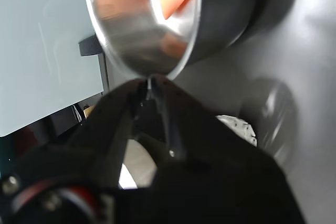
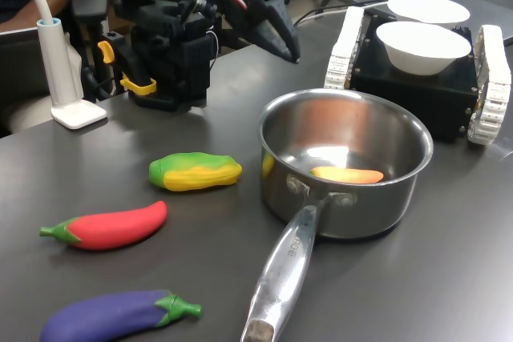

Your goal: Pick up the carrot and place them in the pan

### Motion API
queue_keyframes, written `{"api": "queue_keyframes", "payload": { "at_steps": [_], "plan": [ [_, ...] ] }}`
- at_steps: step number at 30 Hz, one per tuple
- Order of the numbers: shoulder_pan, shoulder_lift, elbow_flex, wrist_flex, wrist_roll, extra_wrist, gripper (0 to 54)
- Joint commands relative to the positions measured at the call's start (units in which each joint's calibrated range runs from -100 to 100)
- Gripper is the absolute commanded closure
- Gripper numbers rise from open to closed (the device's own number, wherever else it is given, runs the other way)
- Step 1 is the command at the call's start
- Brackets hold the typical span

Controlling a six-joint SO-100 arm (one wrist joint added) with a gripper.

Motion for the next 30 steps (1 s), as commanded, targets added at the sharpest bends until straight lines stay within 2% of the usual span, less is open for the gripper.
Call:
{"api": "queue_keyframes", "payload": {
  "at_steps": [1, 13, 30],
  "plan": [
    [0.26, -2.43, 1.55, 1.47, 0.0, 0.32, 53.6],
    [1.29, -2.6, 9.45, 3.26, -0.39, 0.32, 53.6],
    [-0.66, -2.6, 18.81, -1.09, -0.39, 0.32, 53.6]
  ]
}}
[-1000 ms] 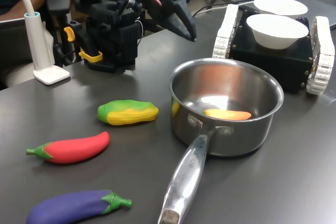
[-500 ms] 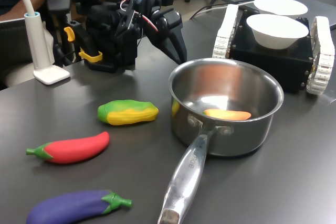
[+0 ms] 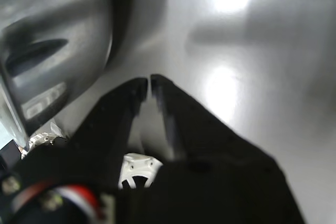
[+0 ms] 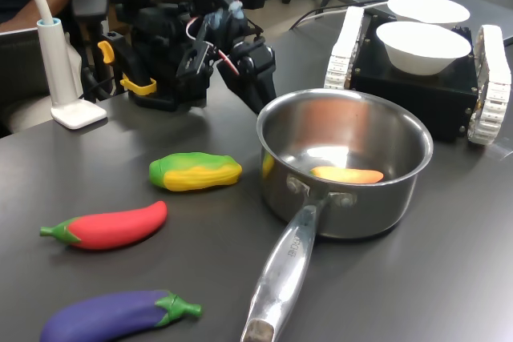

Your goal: Pick up the carrot and place them in the pan

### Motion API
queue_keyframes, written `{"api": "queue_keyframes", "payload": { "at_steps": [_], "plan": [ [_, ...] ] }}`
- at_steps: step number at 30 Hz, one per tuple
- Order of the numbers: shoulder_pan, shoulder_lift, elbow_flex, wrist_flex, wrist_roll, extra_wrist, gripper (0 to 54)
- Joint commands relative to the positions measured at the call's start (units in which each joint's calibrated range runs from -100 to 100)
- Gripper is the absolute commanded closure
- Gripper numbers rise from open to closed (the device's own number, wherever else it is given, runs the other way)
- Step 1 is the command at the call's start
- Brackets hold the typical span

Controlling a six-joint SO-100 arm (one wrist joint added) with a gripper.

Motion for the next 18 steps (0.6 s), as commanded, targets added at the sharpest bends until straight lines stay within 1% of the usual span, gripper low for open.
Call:
{"api": "queue_keyframes", "payload": {
  "at_steps": [1, 18],
  "plan": [
    [-1.32, -0.92, -0.74, -3.04, -0.2, 0.32, 53.6],
    [-1.09, -0.92, -0.64, -3.04, -0.24, 0.32, 53.6]
  ]
}}
